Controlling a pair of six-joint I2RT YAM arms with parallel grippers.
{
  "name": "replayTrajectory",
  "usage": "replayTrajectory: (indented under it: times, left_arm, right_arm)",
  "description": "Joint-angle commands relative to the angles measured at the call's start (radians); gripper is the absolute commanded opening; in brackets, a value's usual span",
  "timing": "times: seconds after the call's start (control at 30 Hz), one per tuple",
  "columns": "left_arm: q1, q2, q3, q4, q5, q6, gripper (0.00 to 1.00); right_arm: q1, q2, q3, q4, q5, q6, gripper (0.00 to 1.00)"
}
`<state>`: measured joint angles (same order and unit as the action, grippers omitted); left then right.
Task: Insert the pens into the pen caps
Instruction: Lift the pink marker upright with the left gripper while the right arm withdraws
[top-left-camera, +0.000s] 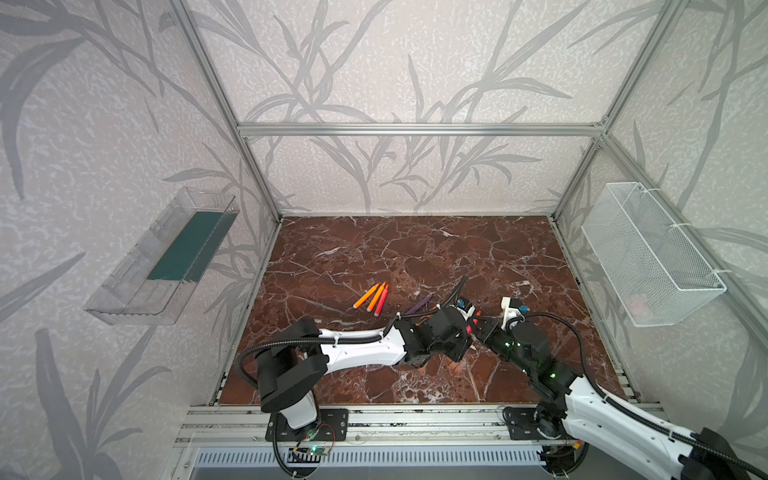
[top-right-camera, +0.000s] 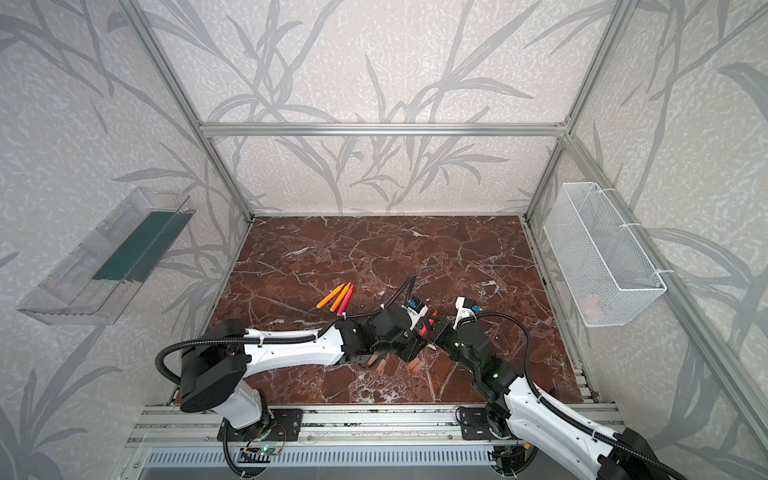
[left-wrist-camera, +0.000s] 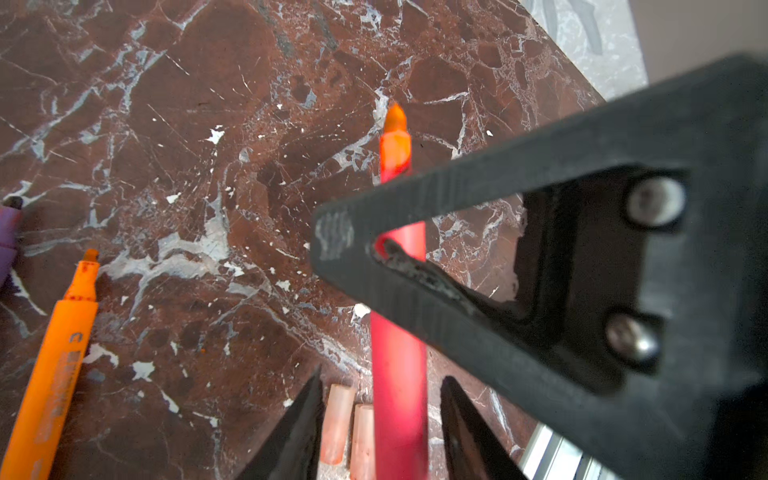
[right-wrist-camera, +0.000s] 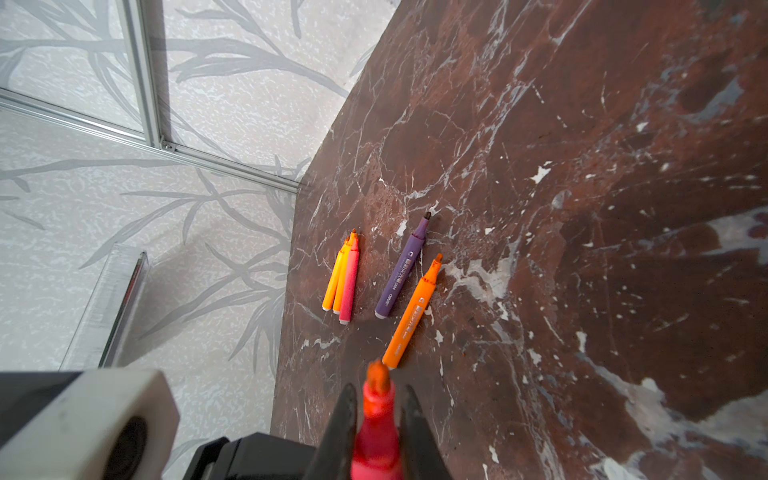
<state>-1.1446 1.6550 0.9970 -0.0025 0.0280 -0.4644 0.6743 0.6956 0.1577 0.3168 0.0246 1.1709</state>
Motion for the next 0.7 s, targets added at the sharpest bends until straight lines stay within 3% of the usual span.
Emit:
replayTrajectory:
  times: [0.0,0.37,0.43,0.5,0.57,0.67]
  left_arm:
    - [-0.003,-0.023,-0.012,0.035,0.001,0.002,0.49]
    - [-0.003,-0.026,-0.032,0.083,0.023,-0.002,0.46]
    - [-0.004,-0.028,-0.037,0.095,0.034,-0.002,0.41]
    - [-0.004,-0.03,-0.042,0.11,0.047,0.002,0.3]
    - [-0.003,-0.03,-0.048,0.13,0.056,0.003,0.21]
    - [-0.003,-0.045,-0.072,0.184,0.054,-0.002,0.15]
  right_arm:
    - [0.009,-0.051,-0.02,-0.003,-0.003,0.03,0.01]
    - [0.011,-0.164,-0.058,-0.042,-0.003,0.073,0.0]
    - [0.012,-0.175,-0.068,-0.039,0.001,0.083,0.0]
    - [0.011,-0.185,-0.073,-0.033,-0.002,0.087,0.0]
    - [0.012,-0.199,-0.072,-0.039,-0.005,0.084,0.04]
    - [0.011,-0.232,-0.058,-0.093,0.004,0.064,0.23]
